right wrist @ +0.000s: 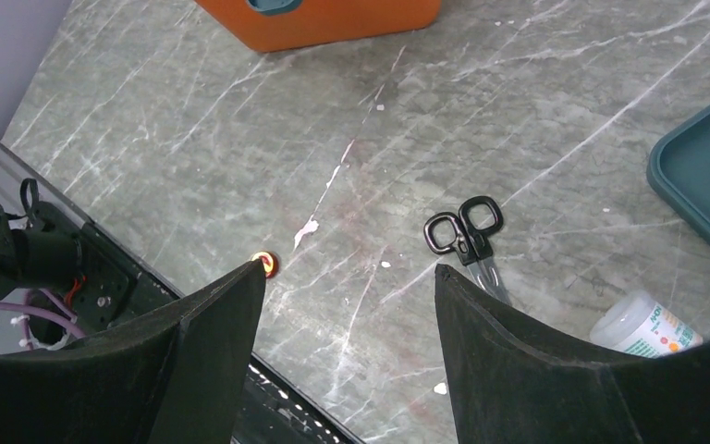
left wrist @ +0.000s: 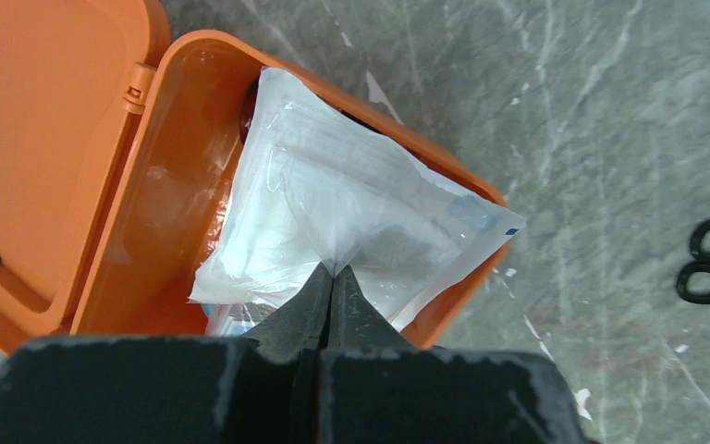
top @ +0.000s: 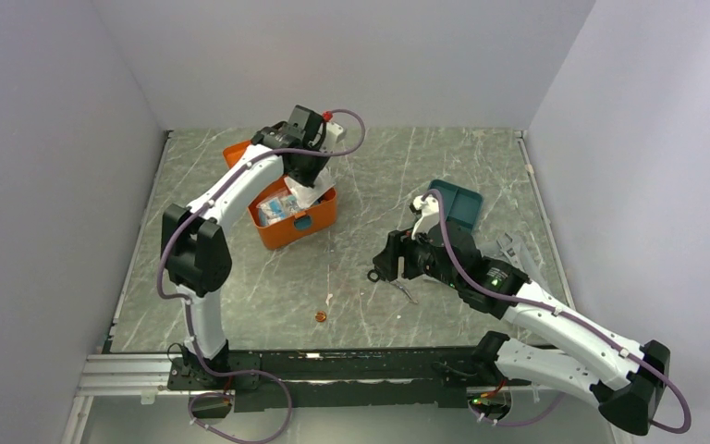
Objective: Organize the medicine kit
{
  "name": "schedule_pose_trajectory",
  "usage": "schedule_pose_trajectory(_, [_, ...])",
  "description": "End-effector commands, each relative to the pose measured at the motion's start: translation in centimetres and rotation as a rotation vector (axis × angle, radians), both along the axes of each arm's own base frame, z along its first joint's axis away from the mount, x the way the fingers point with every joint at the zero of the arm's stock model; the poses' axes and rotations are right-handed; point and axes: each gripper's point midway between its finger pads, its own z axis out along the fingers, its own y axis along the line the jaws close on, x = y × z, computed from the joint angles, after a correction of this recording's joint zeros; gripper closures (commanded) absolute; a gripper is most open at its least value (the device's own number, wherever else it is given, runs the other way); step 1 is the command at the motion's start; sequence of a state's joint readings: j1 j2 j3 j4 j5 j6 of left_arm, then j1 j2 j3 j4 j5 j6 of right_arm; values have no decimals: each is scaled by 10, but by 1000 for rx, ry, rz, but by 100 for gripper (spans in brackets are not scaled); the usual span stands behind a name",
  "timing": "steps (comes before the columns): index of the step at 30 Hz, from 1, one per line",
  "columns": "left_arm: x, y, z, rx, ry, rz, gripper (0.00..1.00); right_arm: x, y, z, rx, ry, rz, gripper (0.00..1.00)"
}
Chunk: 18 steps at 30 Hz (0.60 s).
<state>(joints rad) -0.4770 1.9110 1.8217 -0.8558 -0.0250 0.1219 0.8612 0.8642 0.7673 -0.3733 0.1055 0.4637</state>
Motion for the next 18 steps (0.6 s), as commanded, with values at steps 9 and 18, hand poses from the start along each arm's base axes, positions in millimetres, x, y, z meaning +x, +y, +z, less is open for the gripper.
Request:
schedule_pose_trajectory(9, [15,14,-35,113,29,27,100,-5,-8,-1,22,6,-34,30])
schedule_pose_trajectory(18, [-3,15,-74,119,139,33,100,-6,-7,-7,28,23,-35,30])
